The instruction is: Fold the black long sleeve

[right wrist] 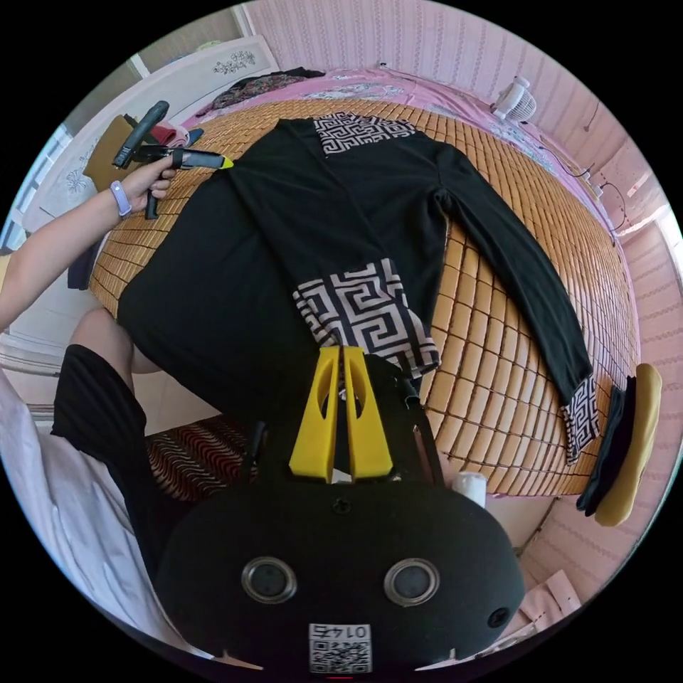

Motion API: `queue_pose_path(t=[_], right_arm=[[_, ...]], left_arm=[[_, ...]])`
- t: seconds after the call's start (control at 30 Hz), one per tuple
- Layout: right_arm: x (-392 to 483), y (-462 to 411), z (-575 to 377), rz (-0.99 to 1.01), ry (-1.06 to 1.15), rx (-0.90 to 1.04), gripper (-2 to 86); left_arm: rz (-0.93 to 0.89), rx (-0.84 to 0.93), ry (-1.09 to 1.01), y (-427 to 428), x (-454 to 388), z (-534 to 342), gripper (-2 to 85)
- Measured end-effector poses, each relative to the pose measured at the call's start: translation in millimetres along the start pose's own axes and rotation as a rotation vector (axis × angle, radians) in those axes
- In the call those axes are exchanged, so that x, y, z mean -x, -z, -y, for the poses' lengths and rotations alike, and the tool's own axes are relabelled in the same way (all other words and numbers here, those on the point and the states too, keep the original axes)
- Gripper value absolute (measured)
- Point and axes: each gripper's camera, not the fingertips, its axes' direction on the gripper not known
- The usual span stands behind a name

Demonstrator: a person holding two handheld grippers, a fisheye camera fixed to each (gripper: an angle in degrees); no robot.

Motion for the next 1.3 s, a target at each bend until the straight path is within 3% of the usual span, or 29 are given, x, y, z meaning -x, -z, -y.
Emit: queue_pose_path(t=[0.13,0.33,0.5,0.67,0.83,1.03,1.1,1.3], right_arm=[[3,31,-7,0.041,0.047,-0.078,-0.5],[7,-9,-10,0.063,0.083,0.081,2.2],[-14,1,-22,0.123,0.053,0.082,4.8],[-72,24,-41,0.065,-0.168,-0.121,7.1],[-181,40,-79,-0.160,-0.630,-0.336,12.5],[-276,20,-127,-0.369,-0.985,-0.304,13.8],[-290,6,-134,-0.340,-1.034,-0.239,13.2],[-286,-1,-155,-0.381,-1.029,-0.350,9.8]], left_arm=[[-0.016,-0.037,0.034,8,17,-1,-0.7],[-0.119,-0.045,0.153,-1,47,-12,2.7],[-0.056,-0.112,0.112,23,46,-21,4.6],[-0.153,-0.121,-0.100,29,-21,-46,3.8],[-0.312,-0.014,-0.292,-2,-117,-78,3.9],[-0.215,0.026,-0.357,-39,-168,-102,4.3],[-0.142,0.033,-0.346,-46,-167,-105,4.2],[-0.181,0.041,-0.329,-50,-155,-108,3.6]])
